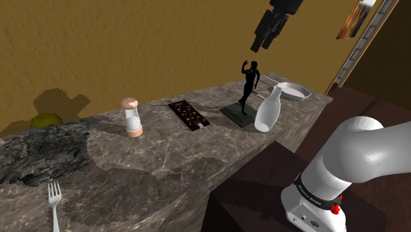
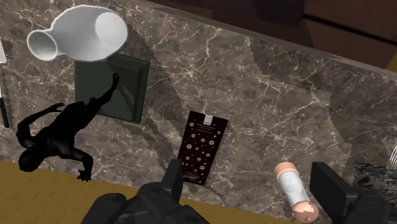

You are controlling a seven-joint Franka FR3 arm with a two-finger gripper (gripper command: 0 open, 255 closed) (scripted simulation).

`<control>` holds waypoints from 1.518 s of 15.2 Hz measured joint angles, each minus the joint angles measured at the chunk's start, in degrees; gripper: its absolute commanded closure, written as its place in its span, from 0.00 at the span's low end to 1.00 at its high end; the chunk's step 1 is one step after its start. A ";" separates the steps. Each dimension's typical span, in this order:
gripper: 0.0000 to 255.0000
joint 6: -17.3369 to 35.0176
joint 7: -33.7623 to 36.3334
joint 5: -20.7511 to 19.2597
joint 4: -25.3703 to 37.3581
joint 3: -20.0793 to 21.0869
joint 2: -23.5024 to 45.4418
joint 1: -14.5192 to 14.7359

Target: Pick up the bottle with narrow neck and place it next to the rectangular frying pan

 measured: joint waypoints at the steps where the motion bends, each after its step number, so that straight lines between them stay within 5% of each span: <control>1: 0.00 0.00 0.00 0.00 0.00 0.00 0.00 0.00; 23: 0.00 19.35 -16.23 -13.80 -17.69 -19.85 5.01 -11.62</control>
